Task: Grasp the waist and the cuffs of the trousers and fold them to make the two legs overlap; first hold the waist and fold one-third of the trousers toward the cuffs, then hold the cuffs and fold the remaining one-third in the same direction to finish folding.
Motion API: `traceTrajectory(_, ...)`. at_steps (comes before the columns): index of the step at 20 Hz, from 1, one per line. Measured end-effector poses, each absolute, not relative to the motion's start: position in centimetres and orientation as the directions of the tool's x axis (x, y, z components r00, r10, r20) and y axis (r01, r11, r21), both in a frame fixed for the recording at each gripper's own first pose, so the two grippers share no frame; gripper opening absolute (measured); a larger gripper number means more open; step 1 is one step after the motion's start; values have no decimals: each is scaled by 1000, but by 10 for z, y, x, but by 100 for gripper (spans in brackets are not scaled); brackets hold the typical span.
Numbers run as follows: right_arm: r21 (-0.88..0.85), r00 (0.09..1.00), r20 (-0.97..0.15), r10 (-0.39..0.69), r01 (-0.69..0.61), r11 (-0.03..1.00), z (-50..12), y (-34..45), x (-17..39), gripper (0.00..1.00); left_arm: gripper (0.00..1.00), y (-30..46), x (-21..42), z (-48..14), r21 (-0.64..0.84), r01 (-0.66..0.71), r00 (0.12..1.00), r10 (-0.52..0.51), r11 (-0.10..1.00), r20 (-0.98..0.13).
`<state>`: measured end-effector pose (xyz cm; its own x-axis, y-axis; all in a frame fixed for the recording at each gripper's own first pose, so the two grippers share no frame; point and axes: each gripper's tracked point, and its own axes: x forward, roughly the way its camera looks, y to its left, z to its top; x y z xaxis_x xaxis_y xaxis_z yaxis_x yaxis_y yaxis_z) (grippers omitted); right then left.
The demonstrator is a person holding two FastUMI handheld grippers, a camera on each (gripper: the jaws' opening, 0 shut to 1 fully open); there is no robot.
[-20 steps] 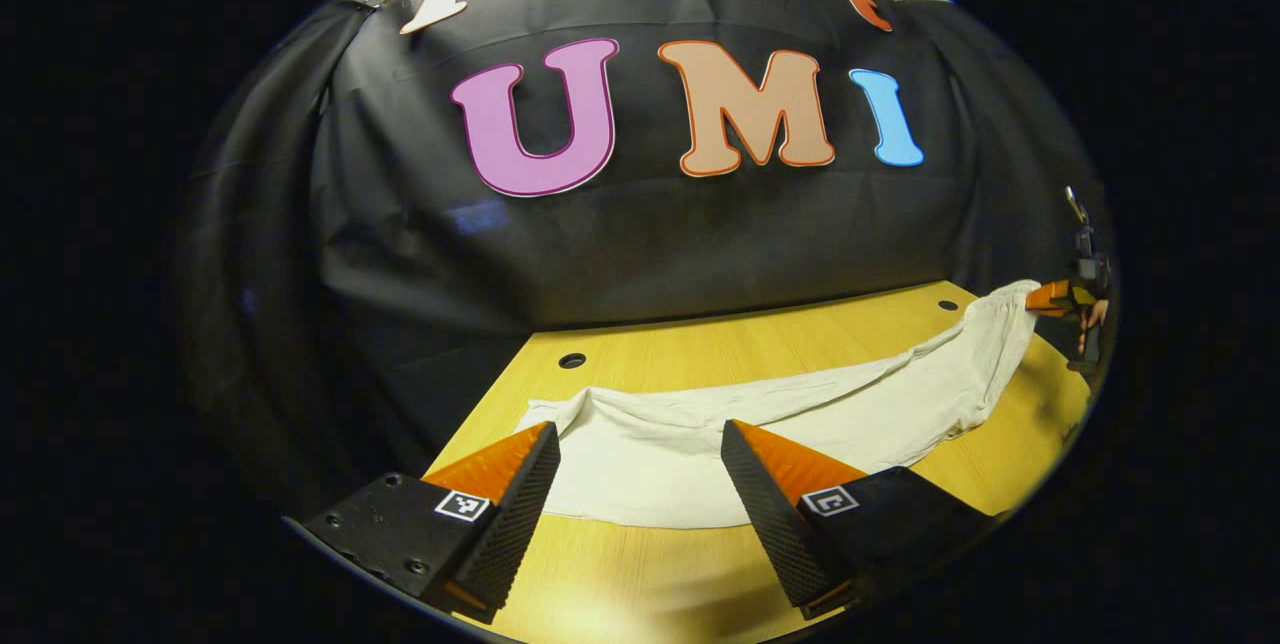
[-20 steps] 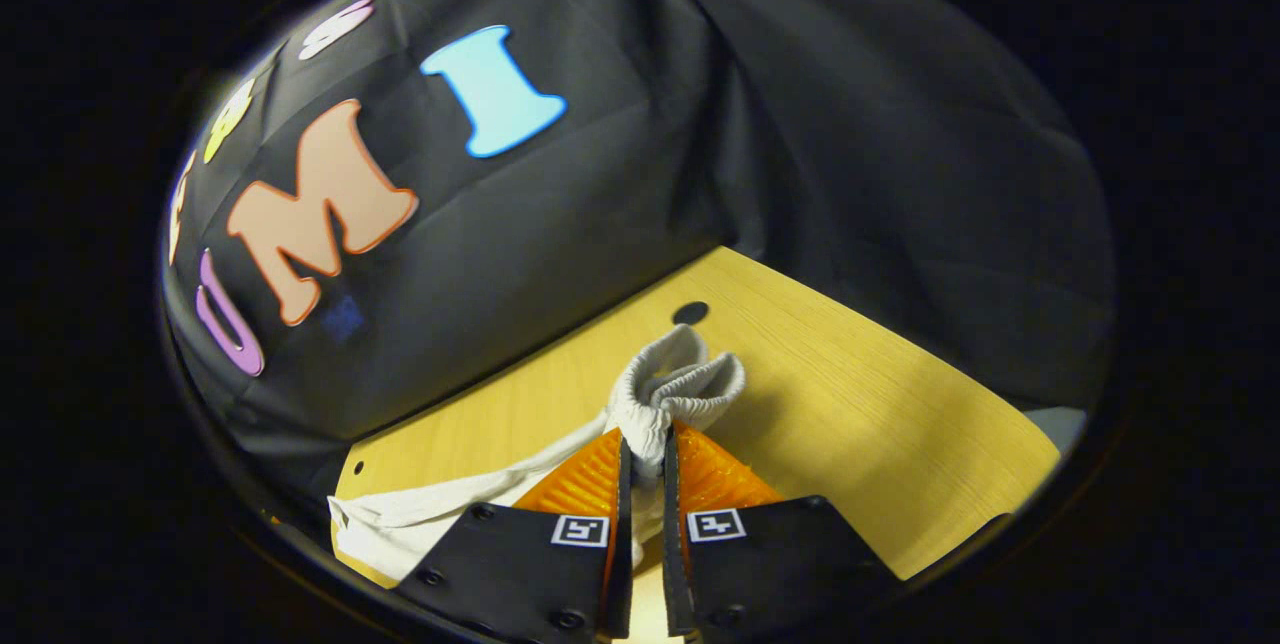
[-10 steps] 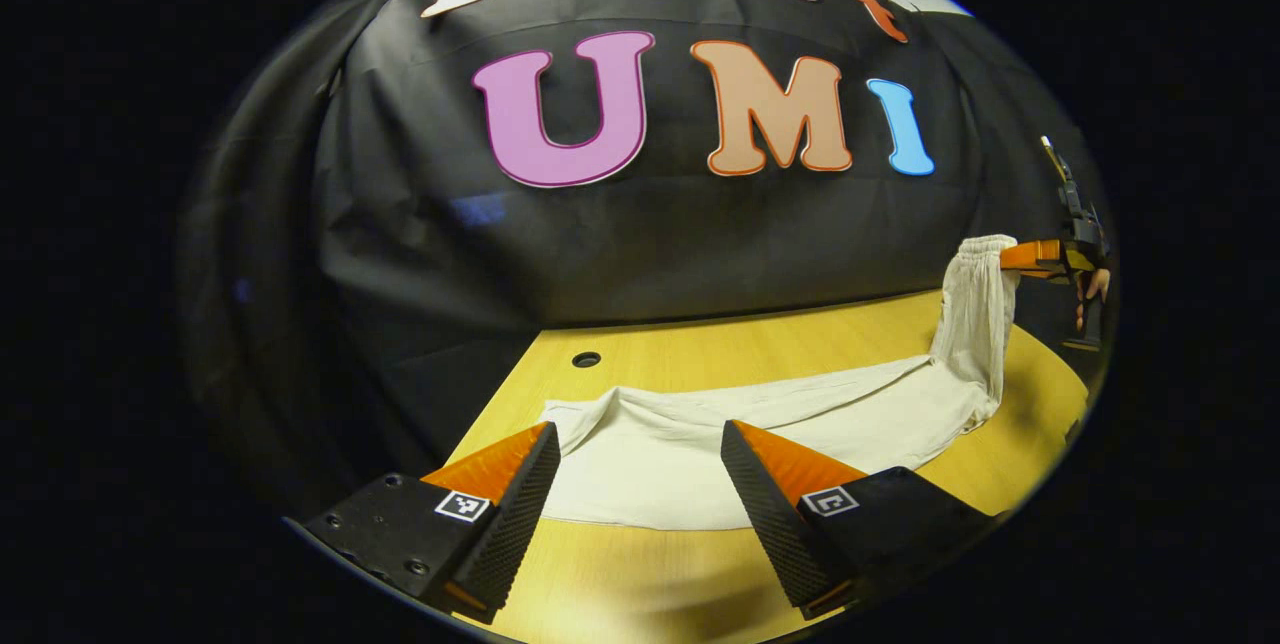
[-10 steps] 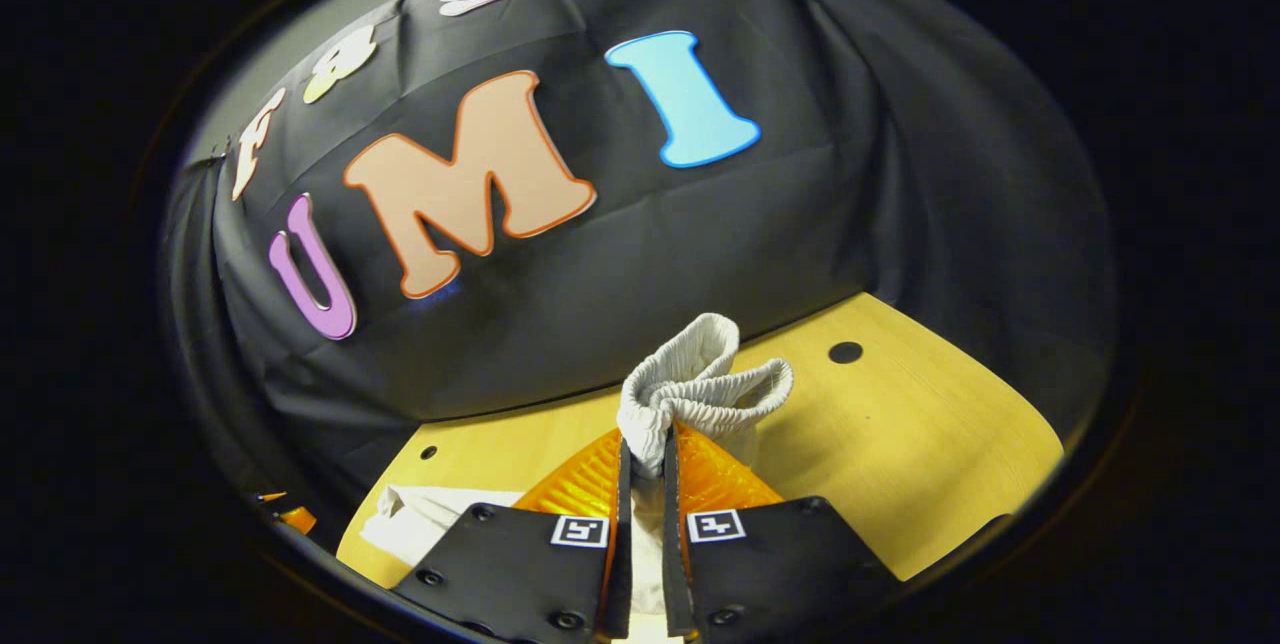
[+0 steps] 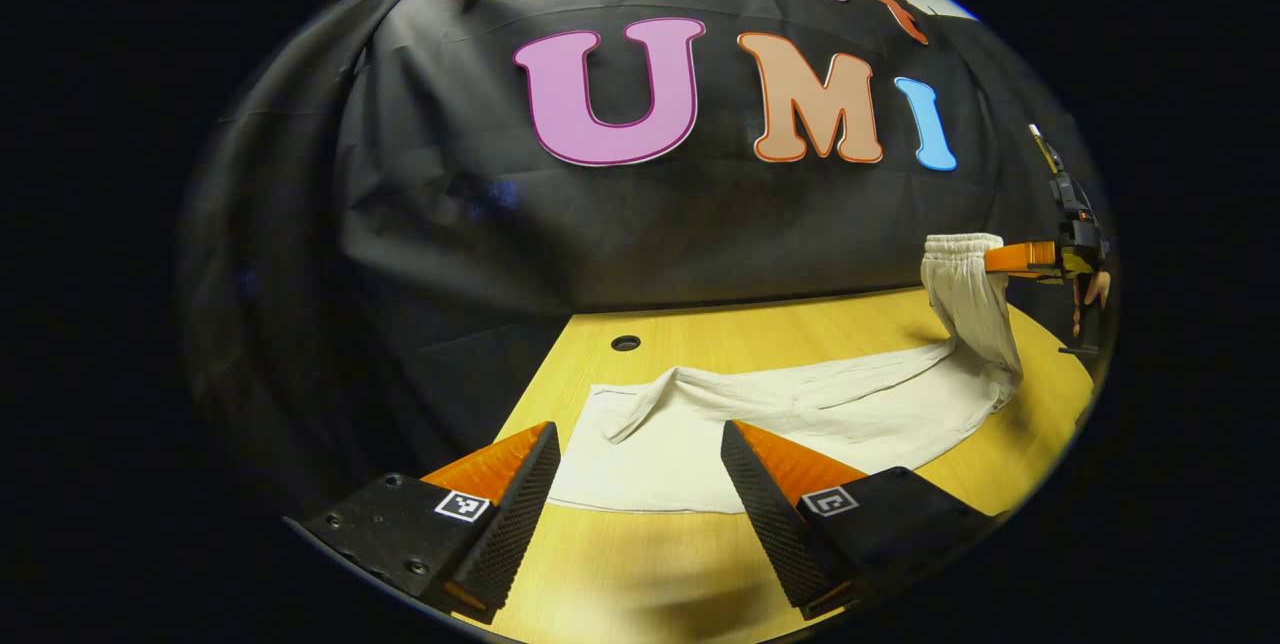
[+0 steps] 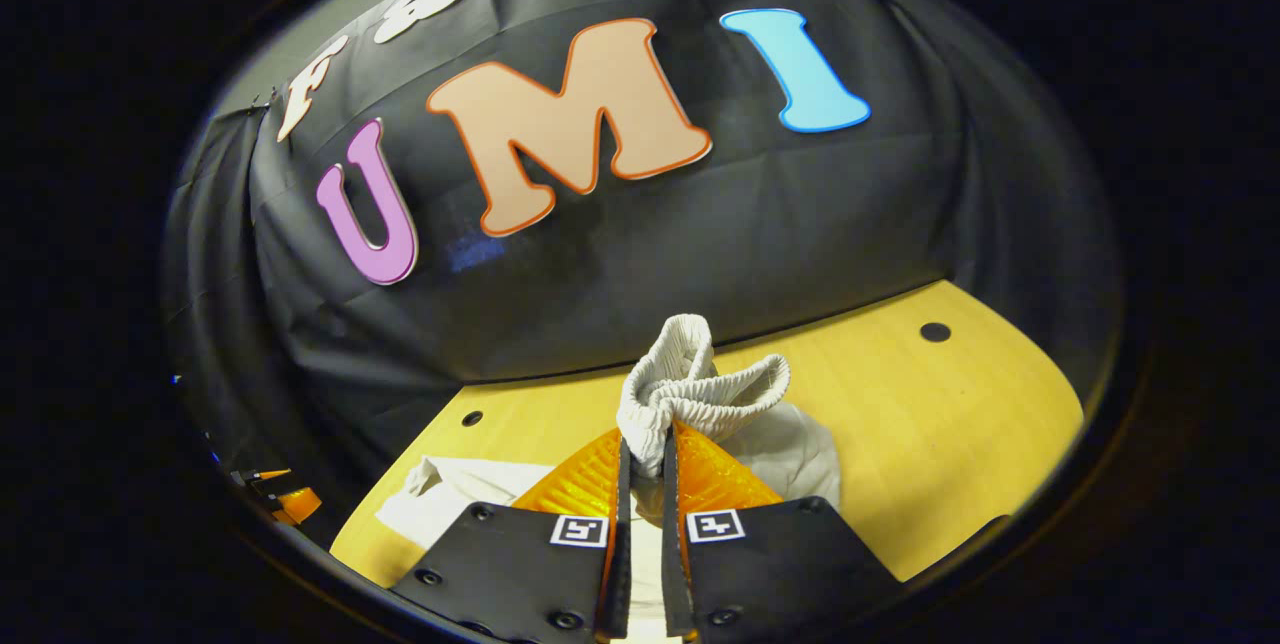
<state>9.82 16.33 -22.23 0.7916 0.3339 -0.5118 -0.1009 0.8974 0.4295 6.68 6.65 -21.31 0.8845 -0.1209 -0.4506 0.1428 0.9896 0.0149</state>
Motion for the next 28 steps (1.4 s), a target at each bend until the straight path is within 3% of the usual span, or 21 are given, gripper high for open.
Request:
traceTrajectory(6,422,677,-550,489,-279,862,-273,253,56,15,96,91,61,-227,13,128,870,-106,992,-481)
traceTrajectory(8,371,631,-596,496,-332,867,-299,264,34,15,96,96,61,-236,0,121,862,-105,993,-495)
traceTrajectory(9,348,609,-619,495,-353,869,-313,271,25,9,97,98,62,-241,-10,118,859,-107,993,-500)
traceTrajectory(10,327,588,-642,492,-370,870,-322,273,17,15,96,101,62,-247,-21,113,854,-108,993,-508)
traceTrajectory(12,298,548,-682,485,-397,868,-340,279,-2,15,97,108,66,-259,-46,96,843,-106,994,-528)
traceTrajectory(14,317,500,-699,511,-423,849,-343,284,-8,25,96,114,70,-269,-70,82,833,-107,994,-544)
traceTrajectory(15,333,480,-702,527,-433,838,-343,284,-12,24,97,117,72,-275,-78,76,827,-107,994,-552)
traceTrajectory(18,322,488,-693,530,-449,834,-330,275,-12,98,97,122,81,-297,-103,76,810,-122,992,-573)
traceTrajectory(19,310,497,-695,519,-444,841,-325,275,-17,91,94,124,84,-304,-111,79,804,-130,991,-581)
traceTrajectory(20,301,507,-696,508,-437,848,-320,273,-19,97,97,125,86,-313,-120,84,795,-139,989,-591)
traceTrajectory(24,268,542,-699,466,-406,874,-304,258,-29,97,97,124,97,-347,-195,97,742,-201,976,-640)
traceTrajectory(28,220,540,-729,420,-397,891,-303,237,-45,96,98,128,111,-377,-209,67,714,-193,976,-673)
